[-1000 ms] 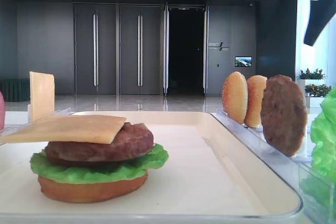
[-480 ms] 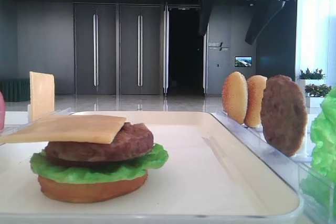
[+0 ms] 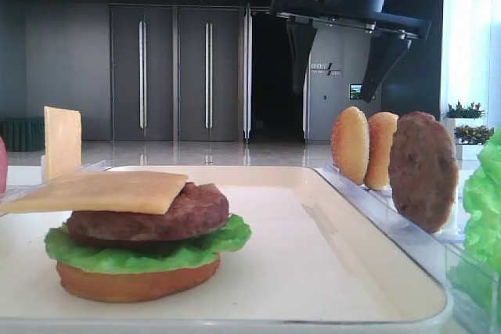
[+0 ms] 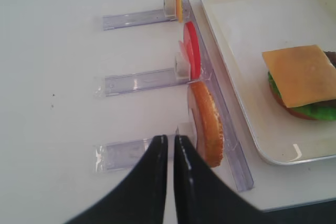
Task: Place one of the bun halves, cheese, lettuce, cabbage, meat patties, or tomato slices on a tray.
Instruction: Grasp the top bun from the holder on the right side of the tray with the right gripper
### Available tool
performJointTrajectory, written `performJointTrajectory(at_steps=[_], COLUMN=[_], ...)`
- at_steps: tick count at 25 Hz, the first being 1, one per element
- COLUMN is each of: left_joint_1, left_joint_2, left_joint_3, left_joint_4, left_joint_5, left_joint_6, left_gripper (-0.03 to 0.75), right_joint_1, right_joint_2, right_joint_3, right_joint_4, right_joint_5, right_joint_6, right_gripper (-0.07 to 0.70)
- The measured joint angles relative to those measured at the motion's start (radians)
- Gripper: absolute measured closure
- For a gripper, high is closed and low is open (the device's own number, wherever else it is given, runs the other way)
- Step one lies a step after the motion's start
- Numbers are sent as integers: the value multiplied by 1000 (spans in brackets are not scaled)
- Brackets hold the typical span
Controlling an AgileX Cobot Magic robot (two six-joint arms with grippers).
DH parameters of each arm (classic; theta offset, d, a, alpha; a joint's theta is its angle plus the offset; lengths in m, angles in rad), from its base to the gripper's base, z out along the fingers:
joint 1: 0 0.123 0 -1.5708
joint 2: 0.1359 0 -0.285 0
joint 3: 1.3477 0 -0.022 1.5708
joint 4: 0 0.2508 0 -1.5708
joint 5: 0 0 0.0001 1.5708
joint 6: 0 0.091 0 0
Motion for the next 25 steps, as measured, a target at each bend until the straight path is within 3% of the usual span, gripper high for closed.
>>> performJointTrajectory(at_steps=[14, 25], left_joint_1=[0, 0], left_joint_2=[0, 0], left_joint_3=[0, 0], left_joint_4=[0, 0], left_joint_5=[0, 0], left_joint_6=[0, 0], left_gripper=[414, 414], right_joint_1=[-25, -29], right_joint_2=[51, 51], right_joint_3=[-40, -40], right_joint_4=[-99, -51], right_joint_5=[1, -3], right_joint_6=[-1, -23], right_gripper=[66, 74])
